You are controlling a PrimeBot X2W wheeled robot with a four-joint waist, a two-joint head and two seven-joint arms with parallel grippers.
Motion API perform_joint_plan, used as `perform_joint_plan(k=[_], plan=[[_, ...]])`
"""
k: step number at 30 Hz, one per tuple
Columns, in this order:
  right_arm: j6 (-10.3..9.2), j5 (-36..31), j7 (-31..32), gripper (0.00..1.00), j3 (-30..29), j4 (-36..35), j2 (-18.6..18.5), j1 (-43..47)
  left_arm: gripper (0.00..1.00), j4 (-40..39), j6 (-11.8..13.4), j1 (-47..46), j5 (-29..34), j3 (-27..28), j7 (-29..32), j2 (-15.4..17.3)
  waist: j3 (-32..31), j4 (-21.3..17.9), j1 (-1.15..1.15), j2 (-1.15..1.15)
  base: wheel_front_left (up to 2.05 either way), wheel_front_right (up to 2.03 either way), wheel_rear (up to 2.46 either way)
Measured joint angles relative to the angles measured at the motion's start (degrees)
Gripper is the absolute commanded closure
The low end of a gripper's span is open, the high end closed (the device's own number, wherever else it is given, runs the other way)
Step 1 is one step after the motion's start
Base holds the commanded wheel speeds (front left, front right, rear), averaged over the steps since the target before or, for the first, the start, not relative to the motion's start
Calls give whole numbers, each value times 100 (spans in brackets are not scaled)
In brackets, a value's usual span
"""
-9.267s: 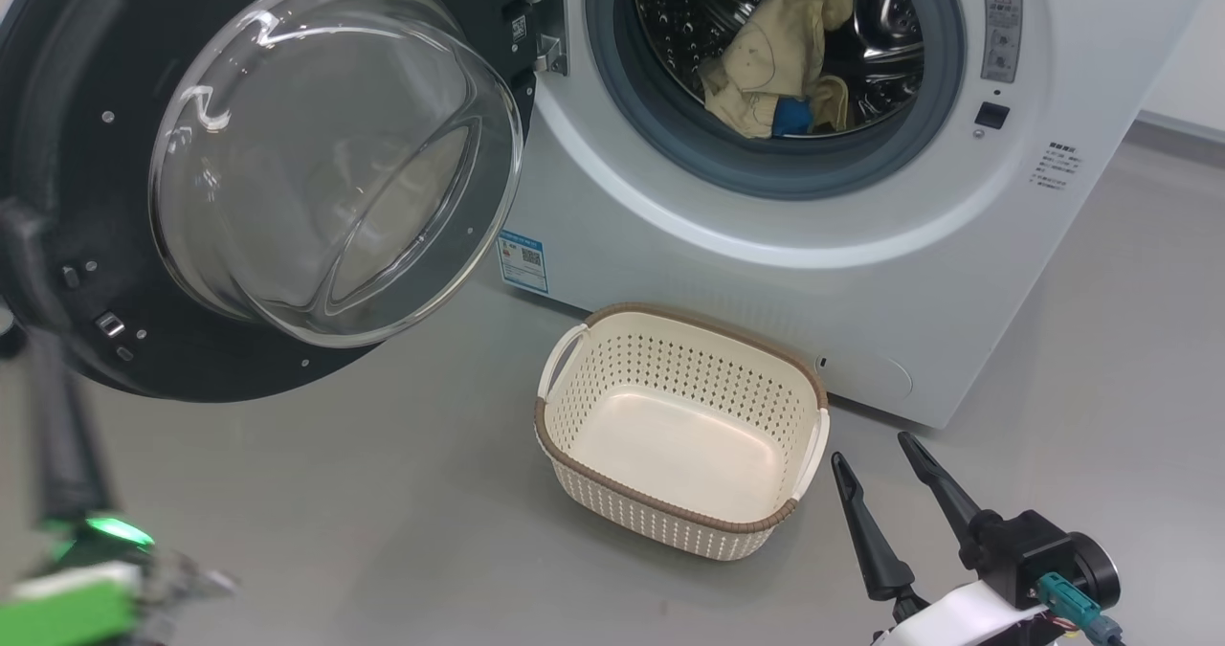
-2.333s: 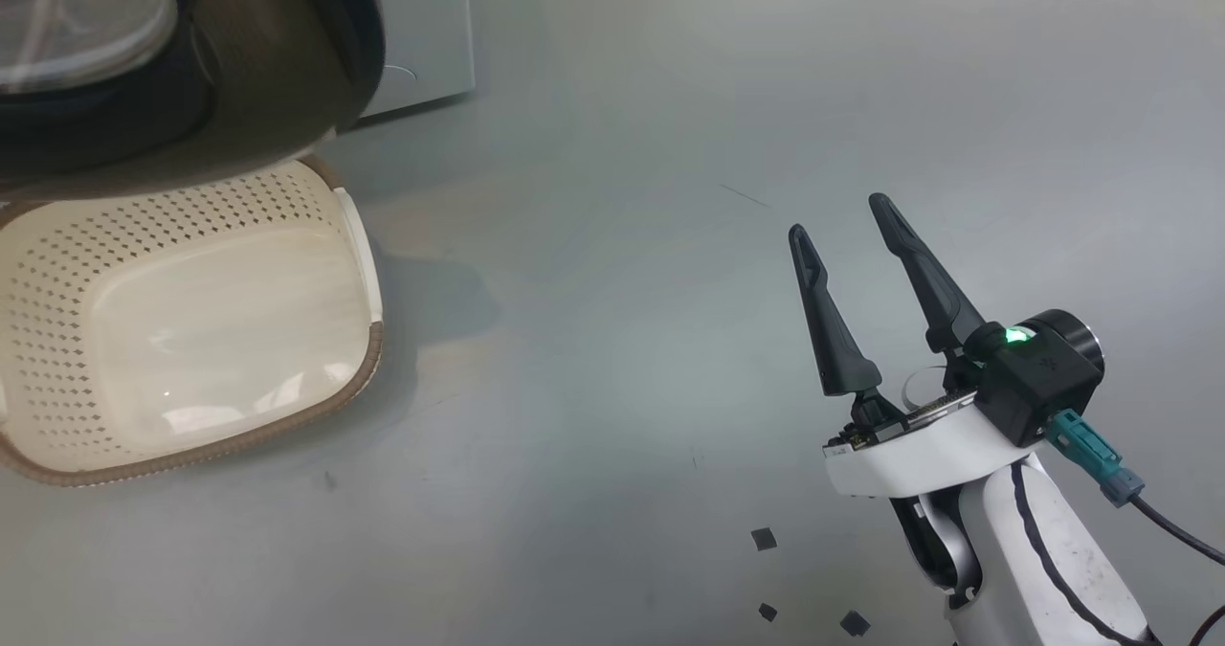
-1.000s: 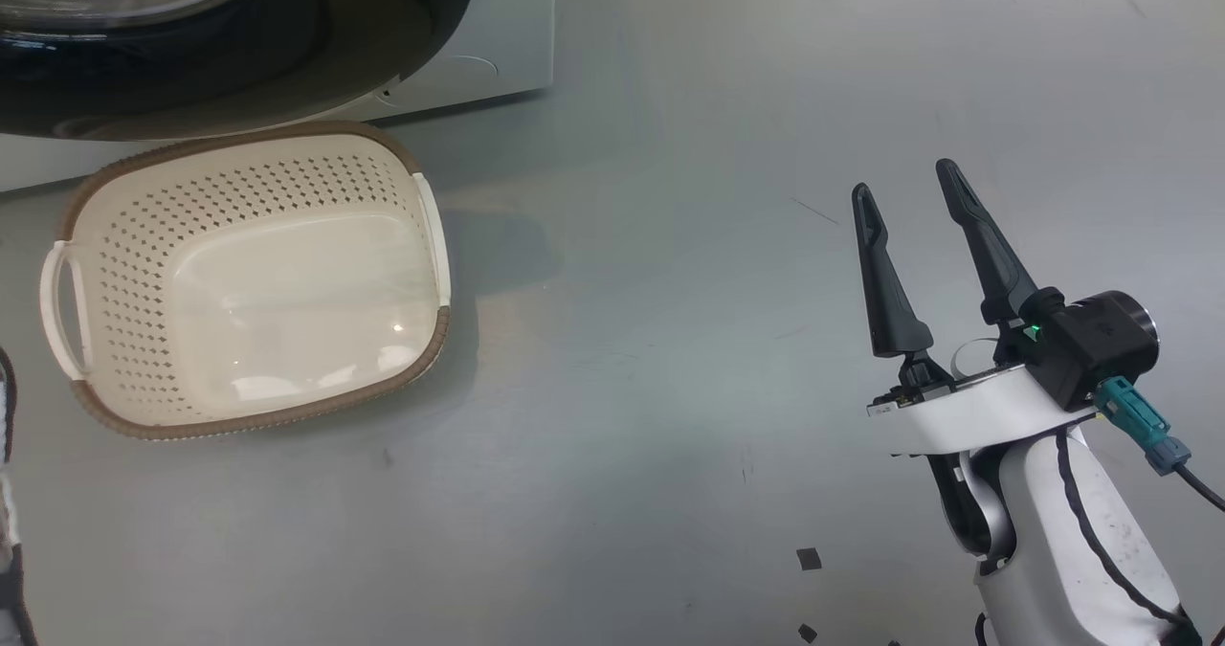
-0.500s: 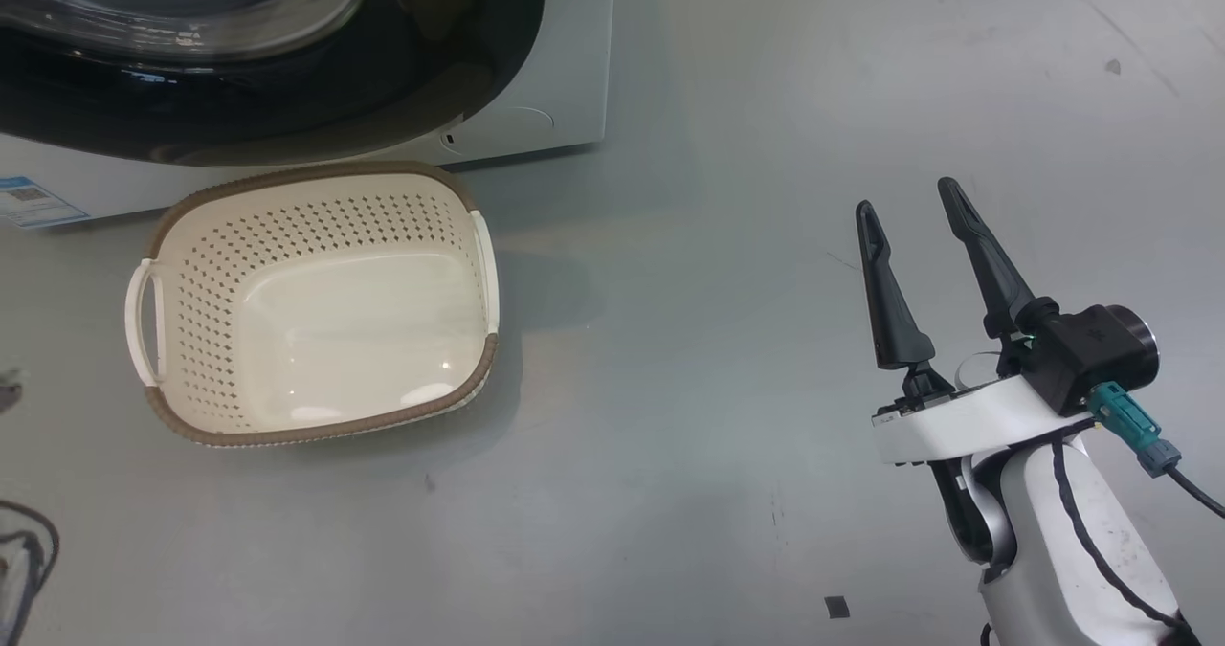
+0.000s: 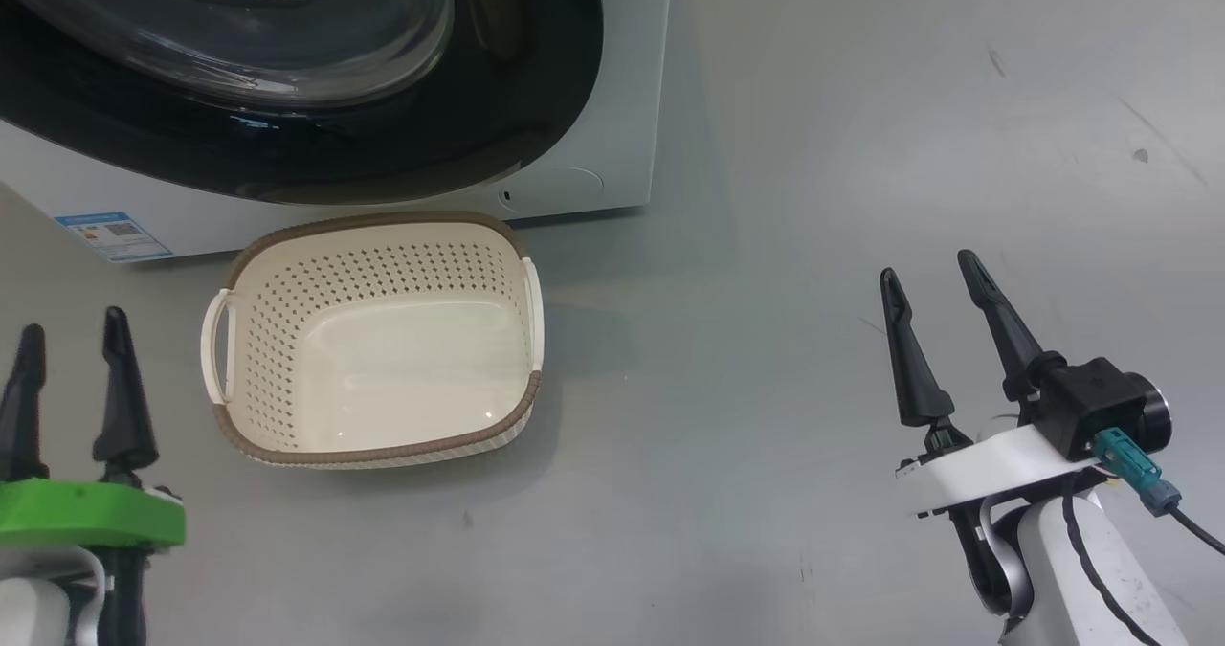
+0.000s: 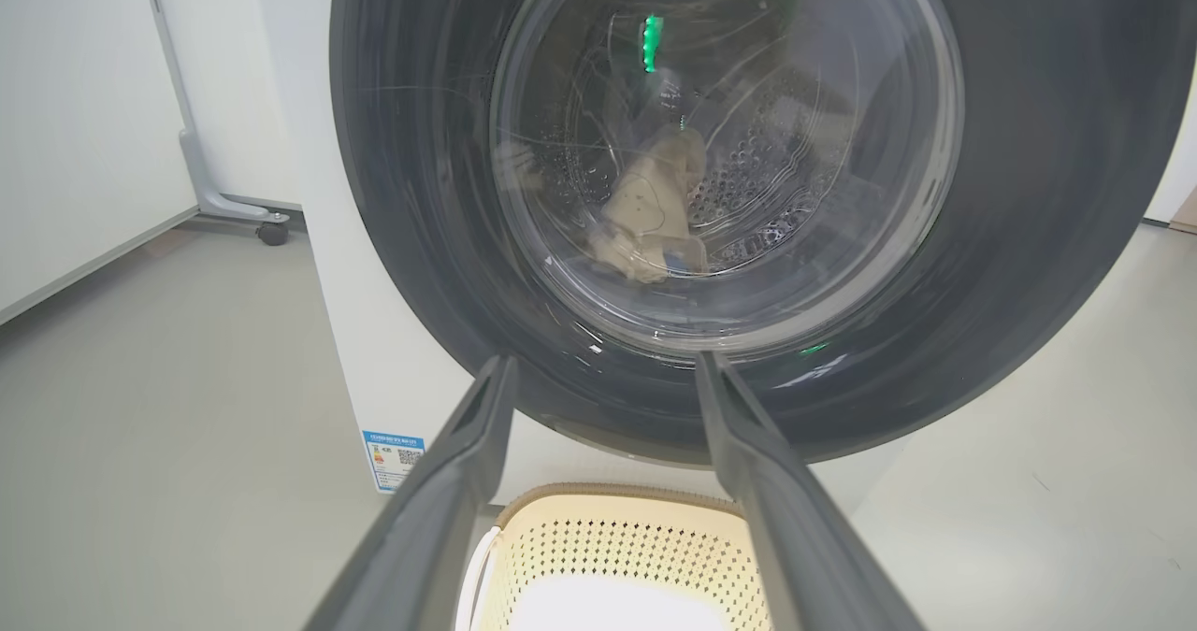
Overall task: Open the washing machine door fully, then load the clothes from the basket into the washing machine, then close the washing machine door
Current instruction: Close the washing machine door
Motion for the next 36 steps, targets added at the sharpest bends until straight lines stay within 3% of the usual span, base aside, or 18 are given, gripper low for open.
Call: perform_joint_plan(k=[11, 27, 28, 29, 30, 31, 32, 33, 36], plan=[[14, -48, 1, 0, 22, 130, -3, 319, 0, -287, 586, 728, 916, -388, -1, -140, -411, 258, 0, 0, 0, 0, 0], [42, -55, 1, 0, 49, 151, 0, 484, 0, -778, 761, 1159, 1221, -346, -1, -404, -690, 319, 0, 0, 0, 0, 0], [42, -56, 1, 4, 49, 149, 0, 484, 0, -801, 772, 1185, 1243, -343, -1, -414, -692, 320, 0, 0, 0, 0, 0], [42, -56, 1, 14, 48, 147, 0, 485, 0, -827, 773, 1199, 1259, -338, -1, -425, -694, 322, 0, 0, 0, 0, 0], [42, -56, 1, 42, 48, 144, 0, 485, 0, -867, 775, 1212, 1281, -337, -1, -434, -695, 323, 0, 0, 0, 0, 0], [42, -55, 1, 42, 48, 143, 0, 486, 0, -893, 777, 1223, 1283, -334, -1, -448, -697, 325, 0, 0, 0, 0, 0], [43, -55, 1, 65, 48, 143, 1, 488, 0, -910, 795, 1239, 1287, -328, -1, -468, -699, 327, 0, 0, 0, 0, 0], [43, -55, 1, 100, 48, 143, 0, 491, 0, -922, 799, 1259, 1310, -324, -1, -489, -701, 329, 0, 0, 0, 0, 0], [45, -55, 1, 100, 48, 142, 1, 500, 0, -958, 800, 1306, 1411, -322, -1, -532, -706, 334, -1, 0, 0, 0, 0]])
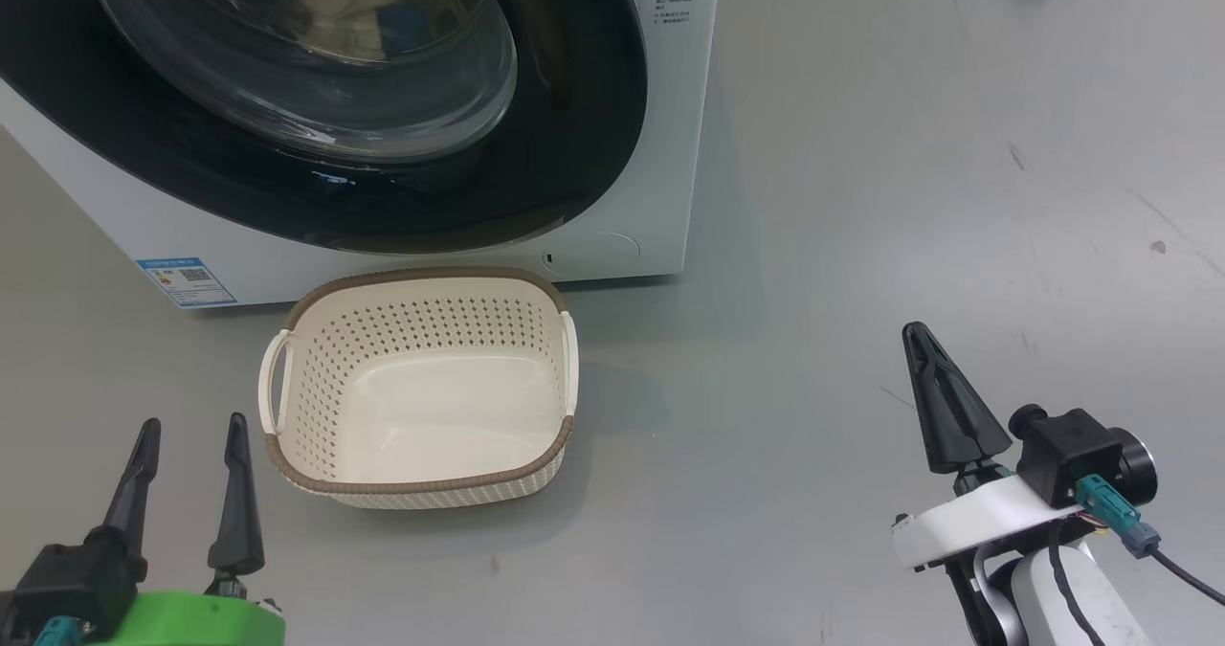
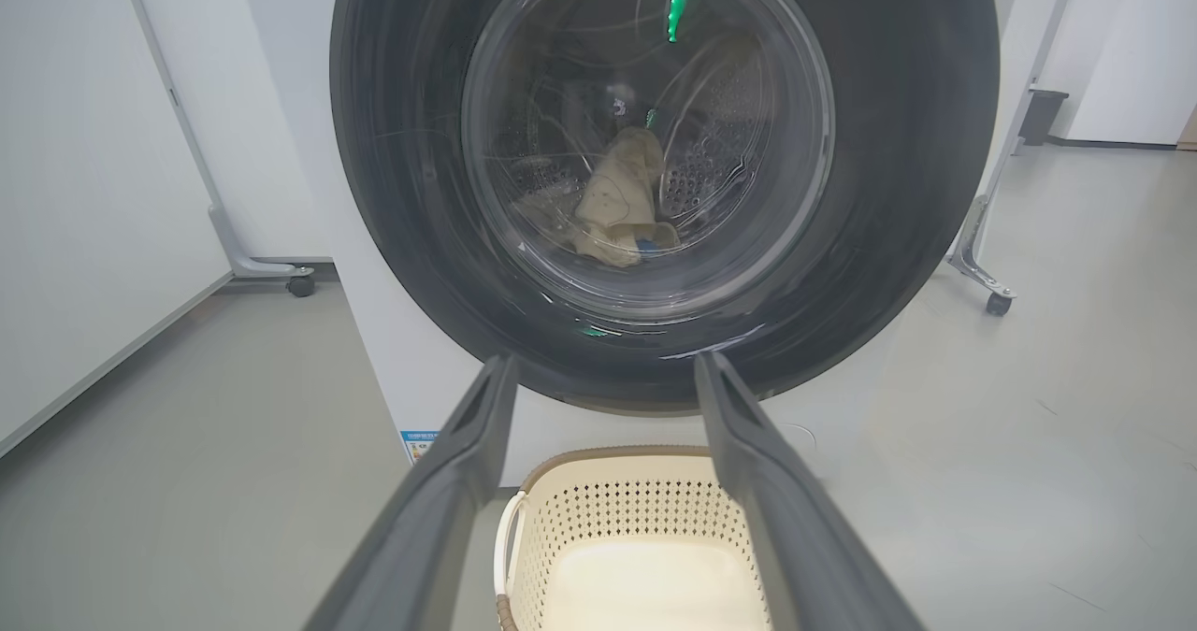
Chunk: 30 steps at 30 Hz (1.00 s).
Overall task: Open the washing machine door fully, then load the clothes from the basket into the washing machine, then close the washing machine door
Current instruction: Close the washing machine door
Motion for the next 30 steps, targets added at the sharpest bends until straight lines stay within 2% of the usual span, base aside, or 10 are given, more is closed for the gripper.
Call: perform_joint_plan(k=[10, 16, 23, 30], plan=[[3, 0, 0, 100, -51, -77, -21, -1, 0, -231, 25, 85, 119, 3, 0, -58, 75, 20, 0, 0, 0, 0, 0], [30, -38, 0, 100, -75, -81, -155, -106, 0, -372, 31, 80, 180, -31, 0, -132, 224, 83, 0, 0, 0, 0, 0], [58, -140, 8, 100, -56, -8, -359, -772, 0, -485, 32, 29, 227, -198, 0, -209, 425, 257, 0, 0, 0, 0, 0], [155, -265, 219, 100, 325, 209, -490, -1735, 0, -554, 30, -286, 334, -361, 0, -357, 680, 602, 0, 0, 0, 0, 0]])
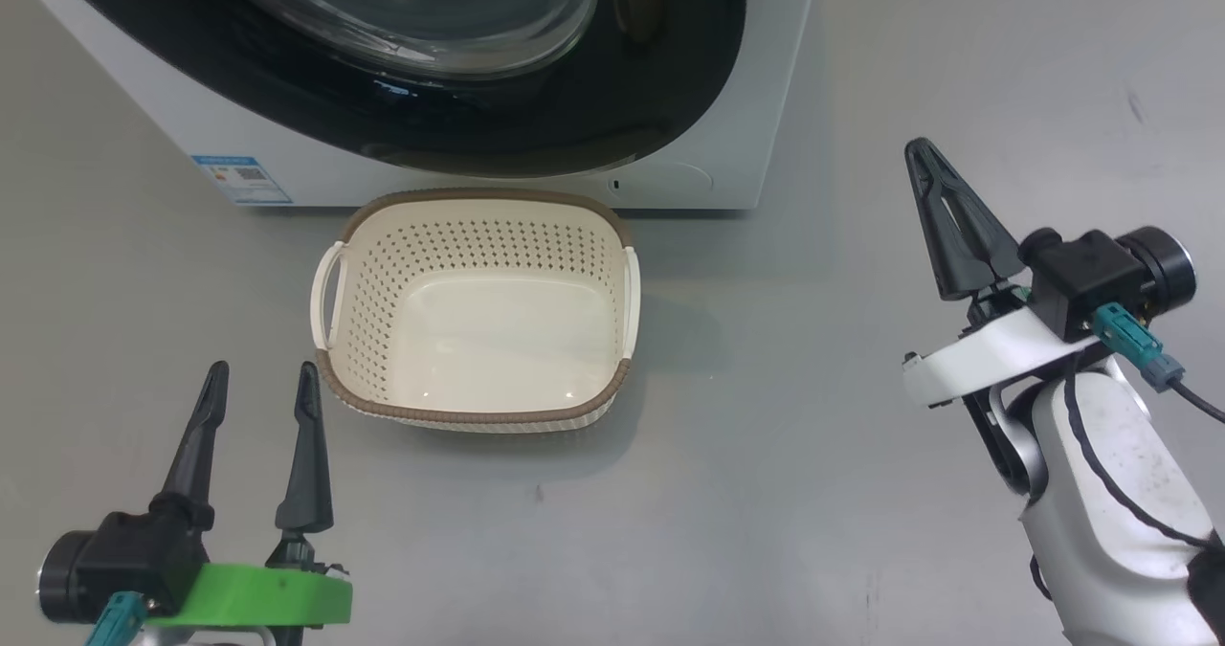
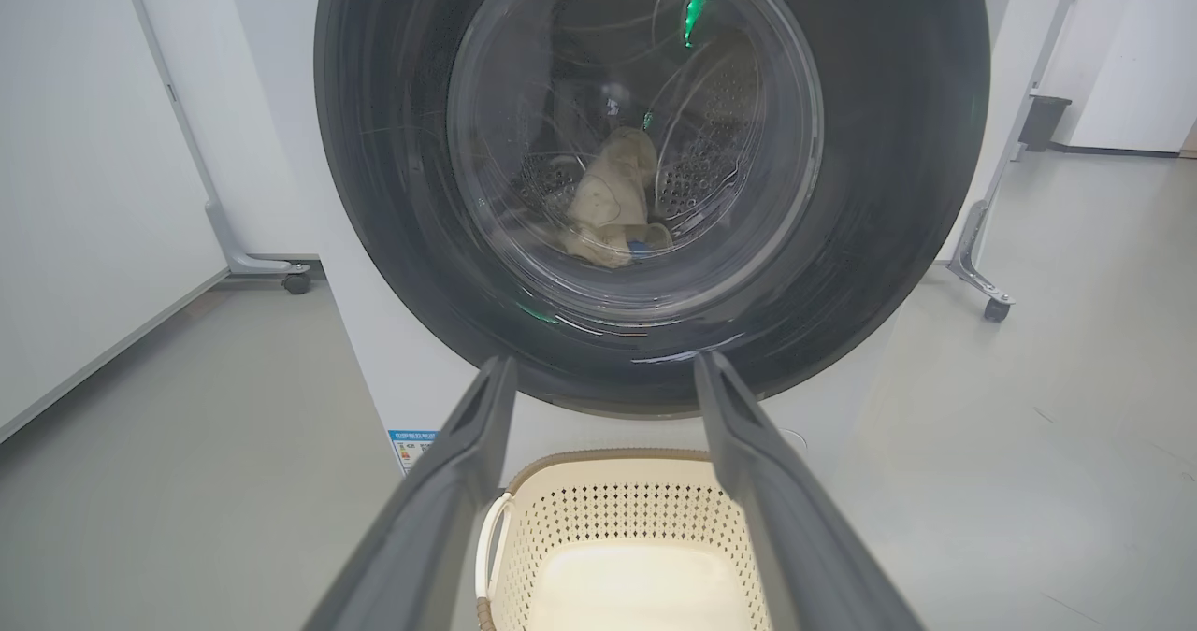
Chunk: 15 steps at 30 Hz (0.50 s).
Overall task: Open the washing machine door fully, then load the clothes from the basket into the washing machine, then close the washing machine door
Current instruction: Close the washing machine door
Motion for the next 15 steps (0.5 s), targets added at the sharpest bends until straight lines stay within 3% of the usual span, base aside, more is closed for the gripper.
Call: perform_joint_plan(k=[15], plan=[[49, -126, 436, 100, 521, 715, -162, -1458, 0, 29, -190, -370, 52, -230, 0, -237, 371, 810, 0, 0, 0, 0, 0]])
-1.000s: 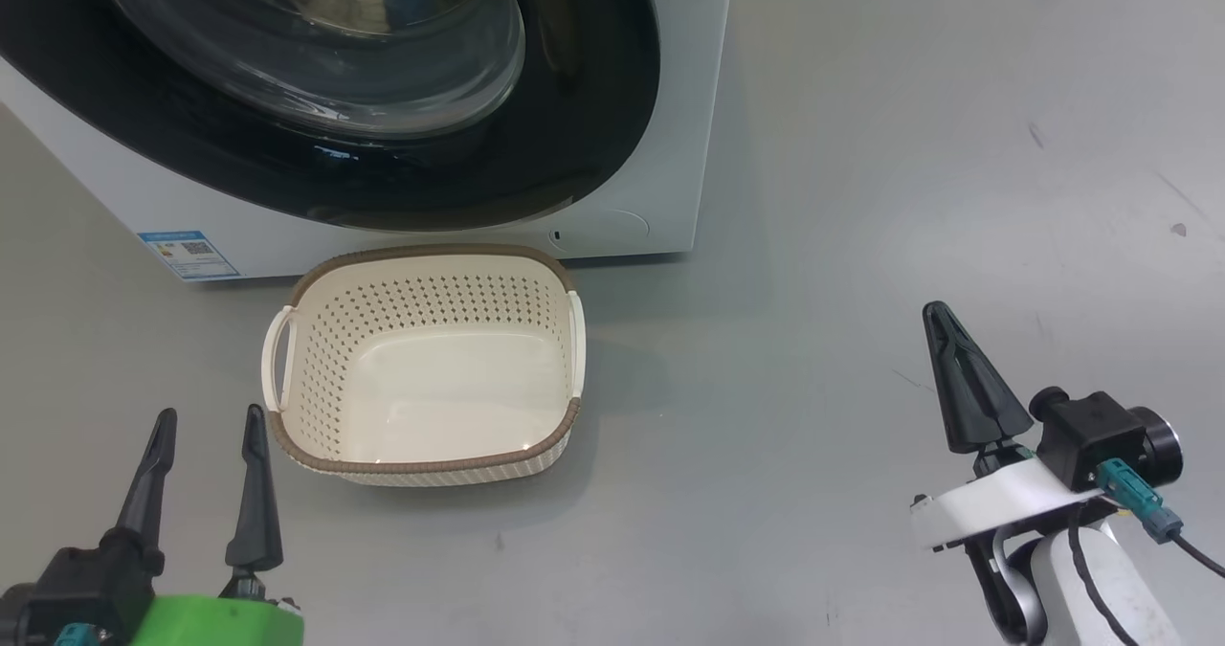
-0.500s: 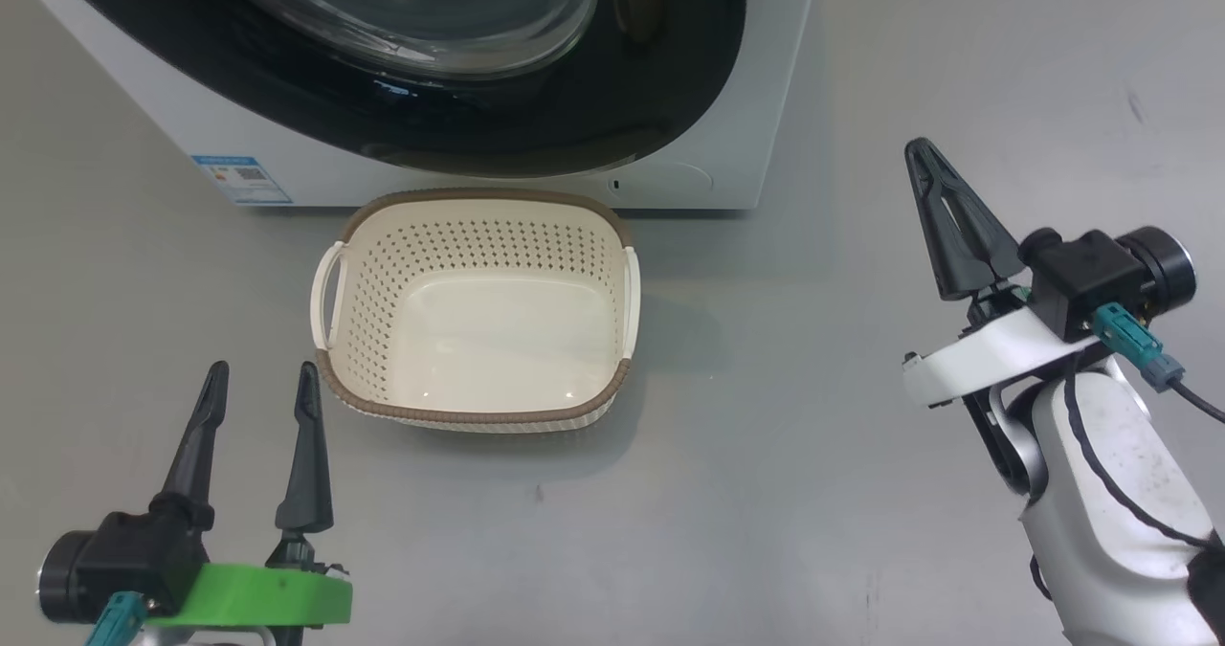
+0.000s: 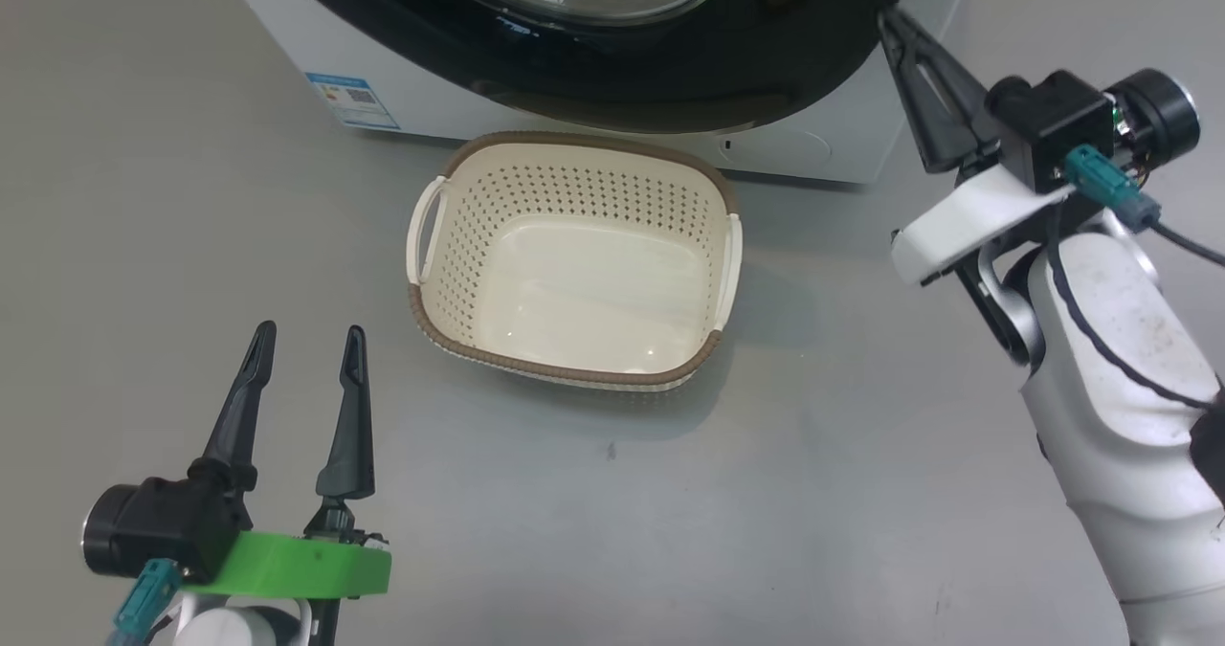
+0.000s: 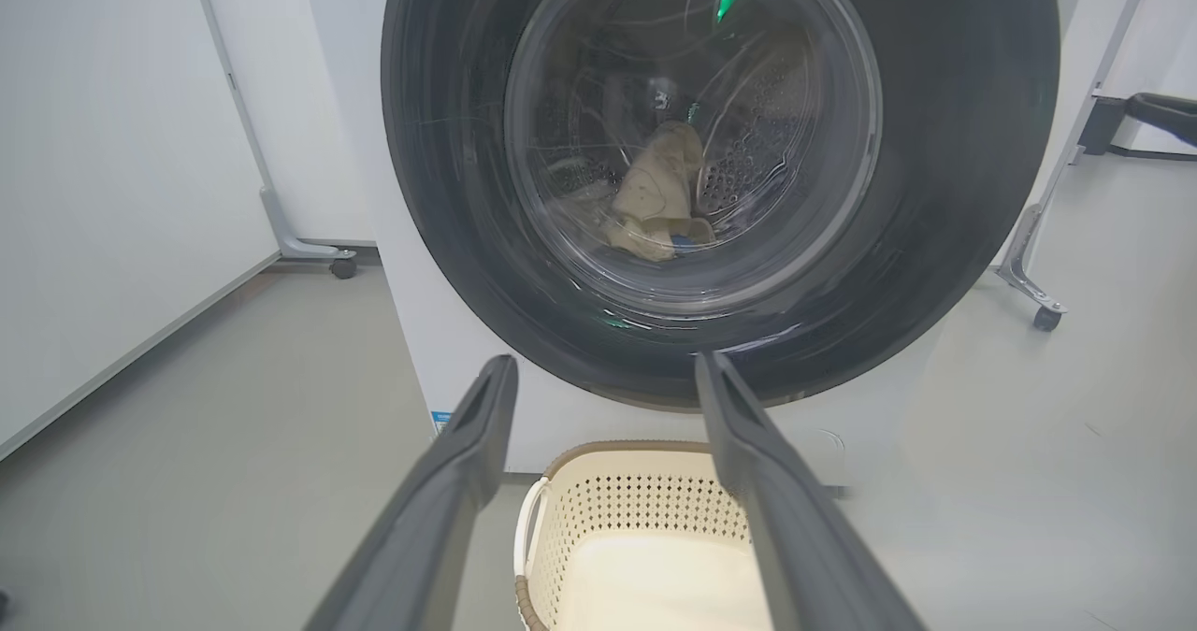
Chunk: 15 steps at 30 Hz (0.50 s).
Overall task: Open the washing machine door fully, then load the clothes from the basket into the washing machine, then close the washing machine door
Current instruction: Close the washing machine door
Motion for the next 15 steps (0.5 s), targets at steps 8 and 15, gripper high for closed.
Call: perform_joint_plan(k=[8, 15], plan=[[0, 1, 238, 100, 160, 514, -222, -729, 0, 22, -113, -190, 42, -68, 0, -176, 205, 413, 0, 0, 0, 0, 0], [1, 59, 314, 100, 486, 910, -361, -1191, 0, 64, -167, -264, 60, -74, 0, -294, 350, 707, 0, 0, 0, 0, 0]])
